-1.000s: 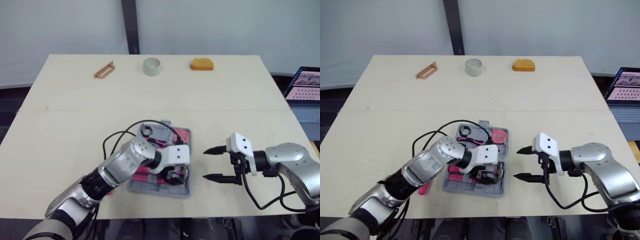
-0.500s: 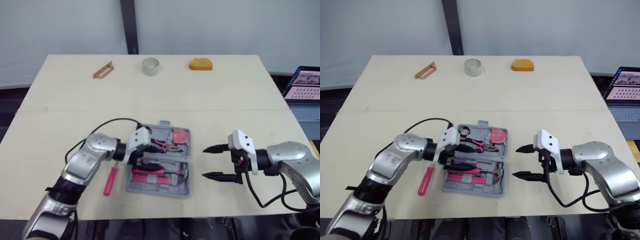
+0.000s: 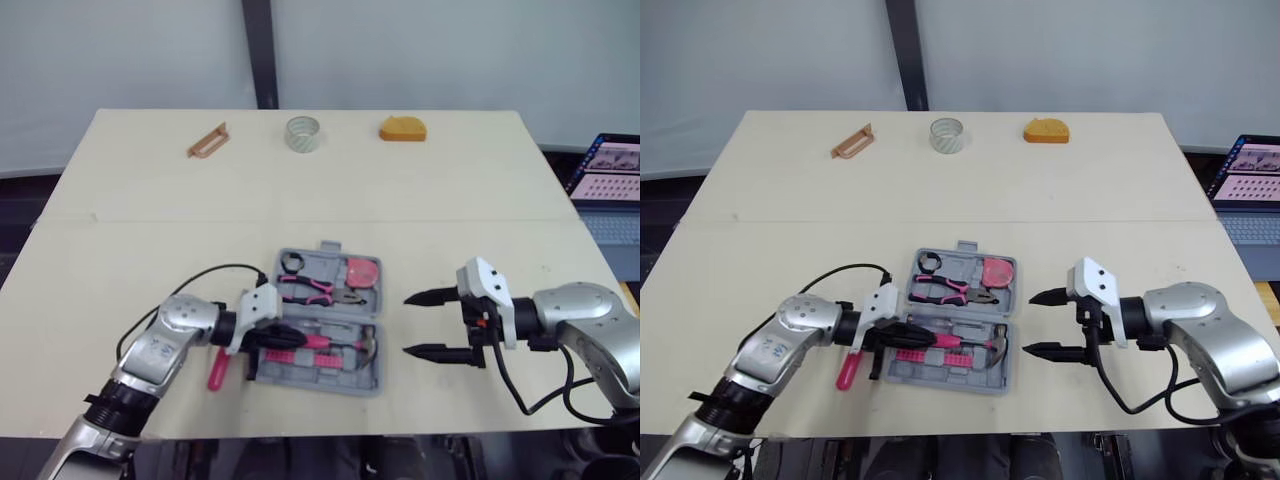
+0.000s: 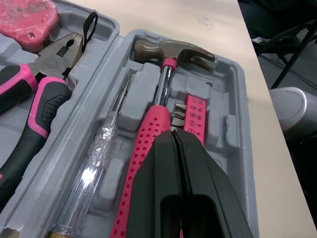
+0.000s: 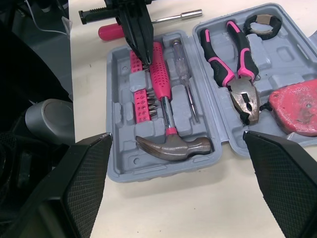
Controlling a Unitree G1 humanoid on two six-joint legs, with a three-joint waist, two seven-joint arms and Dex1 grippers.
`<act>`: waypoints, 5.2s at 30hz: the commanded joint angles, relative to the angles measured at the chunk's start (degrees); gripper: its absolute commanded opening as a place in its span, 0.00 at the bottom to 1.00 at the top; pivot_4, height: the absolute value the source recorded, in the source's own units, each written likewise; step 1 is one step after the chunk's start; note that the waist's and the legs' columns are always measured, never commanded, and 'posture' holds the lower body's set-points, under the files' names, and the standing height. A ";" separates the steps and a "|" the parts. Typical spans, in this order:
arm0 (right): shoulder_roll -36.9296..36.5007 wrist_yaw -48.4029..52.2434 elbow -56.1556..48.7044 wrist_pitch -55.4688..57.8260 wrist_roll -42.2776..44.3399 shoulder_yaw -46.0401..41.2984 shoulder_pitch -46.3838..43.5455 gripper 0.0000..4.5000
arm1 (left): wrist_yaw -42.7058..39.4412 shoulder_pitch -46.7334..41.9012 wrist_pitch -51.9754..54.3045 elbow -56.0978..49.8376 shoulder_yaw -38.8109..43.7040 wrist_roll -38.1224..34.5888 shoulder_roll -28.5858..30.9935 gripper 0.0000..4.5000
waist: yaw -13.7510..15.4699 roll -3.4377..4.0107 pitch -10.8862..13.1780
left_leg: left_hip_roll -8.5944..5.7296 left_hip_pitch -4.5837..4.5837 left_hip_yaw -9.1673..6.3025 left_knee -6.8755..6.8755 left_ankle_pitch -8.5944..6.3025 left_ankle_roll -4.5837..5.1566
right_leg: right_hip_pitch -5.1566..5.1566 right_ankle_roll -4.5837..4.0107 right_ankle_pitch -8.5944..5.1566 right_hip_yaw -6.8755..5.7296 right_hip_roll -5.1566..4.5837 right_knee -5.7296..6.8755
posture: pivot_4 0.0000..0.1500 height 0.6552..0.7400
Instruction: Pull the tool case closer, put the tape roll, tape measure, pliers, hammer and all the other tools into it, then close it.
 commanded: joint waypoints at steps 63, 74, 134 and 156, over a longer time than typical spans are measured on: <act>-2.49 0.64 -0.60 -2.27 -0.99 -1.38 1.03 1.00 | 2.37 1.44 -16.70 13.59 -13.51 18.64 0.13 0.02 | -0.03 0.69 -1.36 | 0.00 1.18 0.10 -0.63 -0.01 0.02 | 1.10 0.01 0.00 -0.04 0.00 -0.51 | 1.00 1.00; -2.41 0.71 -0.69 -2.27 -1.25 -1.55 1.27 1.00 | 2.83 1.34 -16.99 14.95 -14.95 19.71 -0.01 0.02 | -0.03 0.70 -1.82 | 0.00 1.30 0.10 -0.67 -0.04 0.05 | 1.26 0.00 0.00 -0.05 0.00 -0.60 | 1.00 1.00; 4.94 -10.49 35.64 -15.50 -6.23 -20.78 9.52 1.00 | 14.17 32.42 -2.48 12.18 51.29 -9.60 10.03 0.99 | -0.55 0.78 -0.60 | 0.41 1.05 0.46 -0.72 -0.25 -0.12 | 0.75 -0.03 -0.01 0.06 0.31 -0.66 | 1.00 1.00; 1.96 -0.19 17.15 -6.85 -2.85 -10.62 1.95 1.00 | 22.34 36.31 7.51 -13.86 48.89 -16.84 1.79 0.99 | -1.79 0.83 -0.58 | 0.50 1.13 0.51 -0.75 -0.28 -0.16 | 0.75 -0.04 -0.01 0.13 0.37 -0.63 | 1.00 1.00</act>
